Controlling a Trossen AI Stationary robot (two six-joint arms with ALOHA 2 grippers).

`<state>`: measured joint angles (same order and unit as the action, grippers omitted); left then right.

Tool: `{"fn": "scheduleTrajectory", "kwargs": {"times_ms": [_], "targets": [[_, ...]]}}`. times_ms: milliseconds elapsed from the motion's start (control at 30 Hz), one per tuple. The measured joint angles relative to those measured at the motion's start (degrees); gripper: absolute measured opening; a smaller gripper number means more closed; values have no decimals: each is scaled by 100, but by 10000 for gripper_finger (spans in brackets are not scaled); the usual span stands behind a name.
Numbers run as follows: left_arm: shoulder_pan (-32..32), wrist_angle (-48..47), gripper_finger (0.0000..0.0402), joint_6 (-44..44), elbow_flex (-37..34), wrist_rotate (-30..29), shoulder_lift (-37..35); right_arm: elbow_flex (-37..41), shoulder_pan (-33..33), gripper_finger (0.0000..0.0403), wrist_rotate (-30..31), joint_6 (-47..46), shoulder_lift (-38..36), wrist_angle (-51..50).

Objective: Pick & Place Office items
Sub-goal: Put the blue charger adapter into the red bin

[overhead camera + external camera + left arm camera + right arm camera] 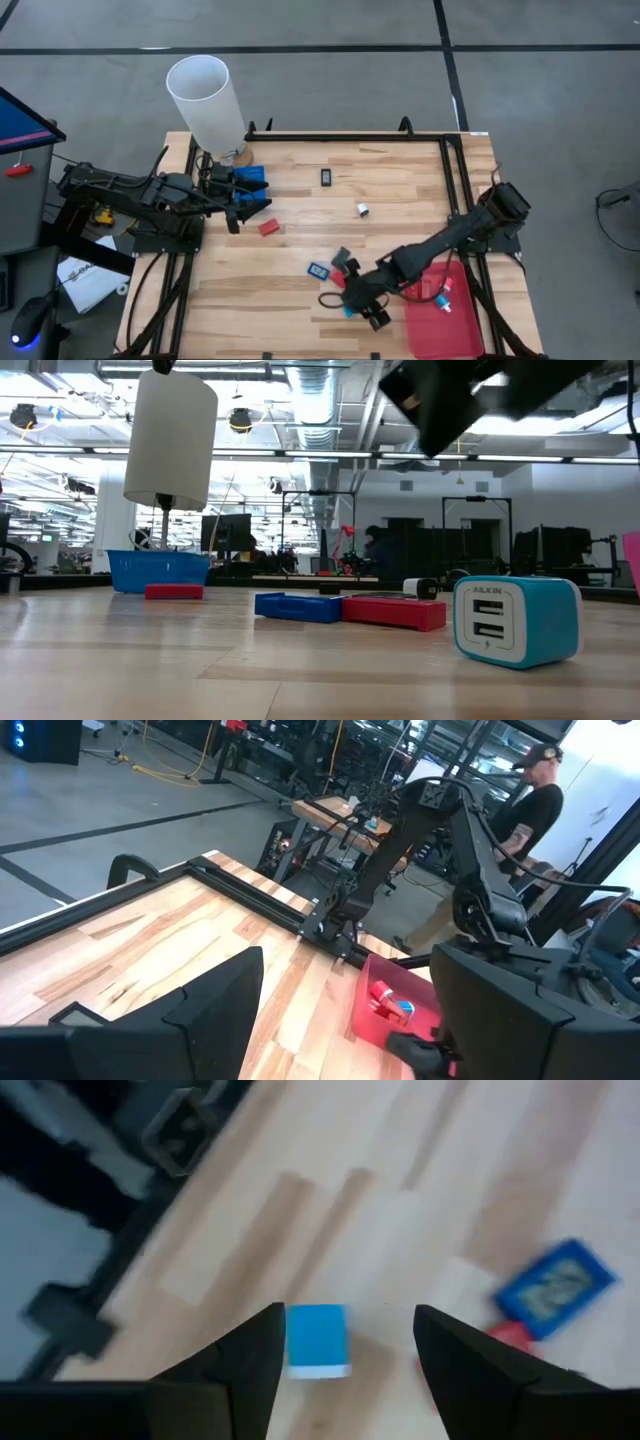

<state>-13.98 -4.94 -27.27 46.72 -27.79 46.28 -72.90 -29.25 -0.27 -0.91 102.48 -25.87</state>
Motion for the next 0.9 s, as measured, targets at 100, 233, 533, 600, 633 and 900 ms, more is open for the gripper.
{"fn": "scheduleTrajectory", "kwargs": {"times_ms": [100, 233, 533, 600, 633, 900], "targets": [[0, -2, 284, 23, 0, 2, 0, -2, 152, 214, -90, -14, 189, 155], [0, -11, 284, 9, 0, 4, -2, -52, 185, 214, -247, -13, 471, 220], [0, -35, 284, 15, 2, 7, -4, -91, -9, 214, -340, -60, 662, 319], [0, -56, 284, 15, 2, 4, -4, -81, -46, 214, -419, -96, 790, 302], [0, -56, 284, 15, 2, 4, -4, -96, -62, 214, -428, -135, 860, 370], [1, -61, 284, 7, 2, 4, -3, -87, -70, 214, -282, -124, 1127, 331]]}}
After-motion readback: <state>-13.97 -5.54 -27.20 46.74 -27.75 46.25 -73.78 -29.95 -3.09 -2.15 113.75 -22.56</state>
